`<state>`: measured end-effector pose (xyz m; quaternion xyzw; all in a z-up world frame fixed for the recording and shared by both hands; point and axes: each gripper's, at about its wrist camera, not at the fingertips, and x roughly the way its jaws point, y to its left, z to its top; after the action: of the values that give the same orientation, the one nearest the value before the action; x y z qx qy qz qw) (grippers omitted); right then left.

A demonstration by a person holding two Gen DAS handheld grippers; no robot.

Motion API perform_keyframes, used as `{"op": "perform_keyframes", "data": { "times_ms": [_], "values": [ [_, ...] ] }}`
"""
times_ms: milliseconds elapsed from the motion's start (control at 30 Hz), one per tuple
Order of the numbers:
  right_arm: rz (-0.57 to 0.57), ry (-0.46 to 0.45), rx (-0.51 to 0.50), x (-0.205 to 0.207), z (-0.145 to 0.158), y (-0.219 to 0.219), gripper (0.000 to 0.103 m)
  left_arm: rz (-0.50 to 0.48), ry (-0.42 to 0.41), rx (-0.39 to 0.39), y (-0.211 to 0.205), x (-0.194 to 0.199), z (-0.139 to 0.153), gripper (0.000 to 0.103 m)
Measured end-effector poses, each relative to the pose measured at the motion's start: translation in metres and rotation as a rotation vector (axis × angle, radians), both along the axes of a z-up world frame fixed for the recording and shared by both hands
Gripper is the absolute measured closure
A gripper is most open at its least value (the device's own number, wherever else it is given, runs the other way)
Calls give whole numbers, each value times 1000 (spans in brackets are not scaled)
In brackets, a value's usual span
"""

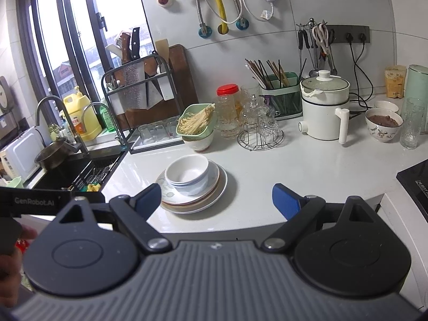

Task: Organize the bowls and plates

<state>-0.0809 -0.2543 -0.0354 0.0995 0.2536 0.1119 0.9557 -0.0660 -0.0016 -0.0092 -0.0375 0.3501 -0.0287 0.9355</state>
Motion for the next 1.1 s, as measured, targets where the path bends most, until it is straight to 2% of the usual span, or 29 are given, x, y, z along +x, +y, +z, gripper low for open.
{"op": "perform_keyframes", "data": {
  "times_ms": [1100],
  "values": [
    [-23, 19, 0, 2, -3, 3, 12, -8, 1, -11, 1, 1, -4, 3]
  ]
}}
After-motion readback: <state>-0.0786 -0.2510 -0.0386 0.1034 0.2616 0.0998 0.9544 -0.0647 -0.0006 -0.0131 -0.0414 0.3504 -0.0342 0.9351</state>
